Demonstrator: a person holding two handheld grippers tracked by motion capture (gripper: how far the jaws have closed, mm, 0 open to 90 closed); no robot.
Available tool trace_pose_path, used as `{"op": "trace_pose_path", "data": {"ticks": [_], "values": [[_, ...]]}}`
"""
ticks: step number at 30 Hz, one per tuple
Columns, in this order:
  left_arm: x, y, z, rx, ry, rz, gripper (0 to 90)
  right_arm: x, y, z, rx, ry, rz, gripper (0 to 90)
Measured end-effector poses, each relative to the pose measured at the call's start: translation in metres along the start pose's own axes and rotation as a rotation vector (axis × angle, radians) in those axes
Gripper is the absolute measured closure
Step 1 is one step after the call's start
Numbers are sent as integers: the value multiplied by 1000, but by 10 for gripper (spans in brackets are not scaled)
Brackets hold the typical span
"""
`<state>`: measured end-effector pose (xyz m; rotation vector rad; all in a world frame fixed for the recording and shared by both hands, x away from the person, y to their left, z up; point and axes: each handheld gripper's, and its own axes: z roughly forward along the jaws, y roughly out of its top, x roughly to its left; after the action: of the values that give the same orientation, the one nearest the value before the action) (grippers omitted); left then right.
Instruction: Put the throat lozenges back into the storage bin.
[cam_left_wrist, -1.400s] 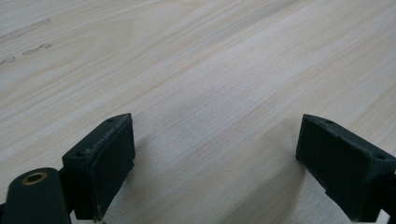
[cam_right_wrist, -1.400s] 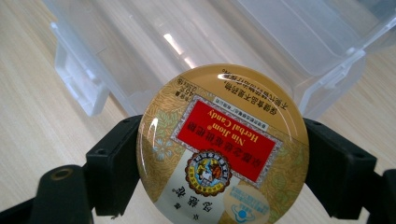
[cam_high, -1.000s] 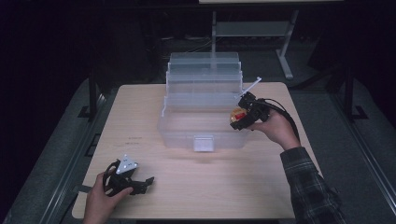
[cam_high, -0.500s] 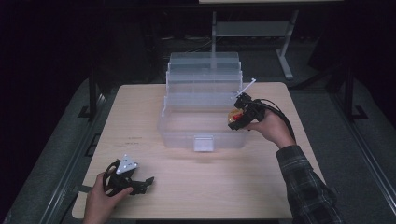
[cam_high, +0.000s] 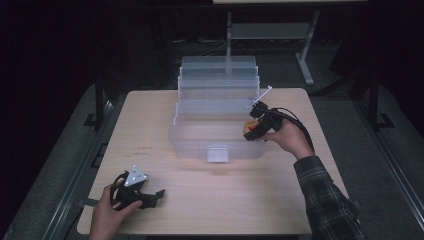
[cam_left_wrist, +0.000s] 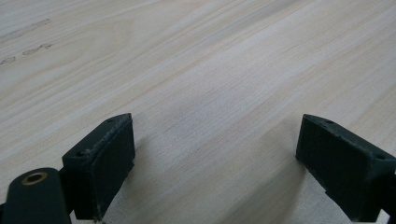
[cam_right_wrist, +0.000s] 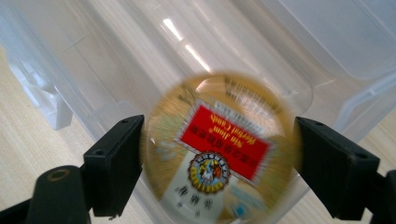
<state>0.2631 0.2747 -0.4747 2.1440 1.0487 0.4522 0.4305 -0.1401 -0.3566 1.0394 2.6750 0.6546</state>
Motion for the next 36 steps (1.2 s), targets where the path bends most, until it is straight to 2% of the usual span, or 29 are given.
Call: {"op": "trace_pose_path", "data": {"ticks": [14, 23, 36], "values": [[0, 0, 0, 0, 0, 0, 107, 2, -6, -12, -31, -3, 5, 159], [0, 0, 0, 0, 0, 0, 108, 1, -23, -21, -61, -26, 27, 28], [0, 0, 0, 0, 0, 0, 107, 7, -53, -25, -89, -34, 43, 19]]}}
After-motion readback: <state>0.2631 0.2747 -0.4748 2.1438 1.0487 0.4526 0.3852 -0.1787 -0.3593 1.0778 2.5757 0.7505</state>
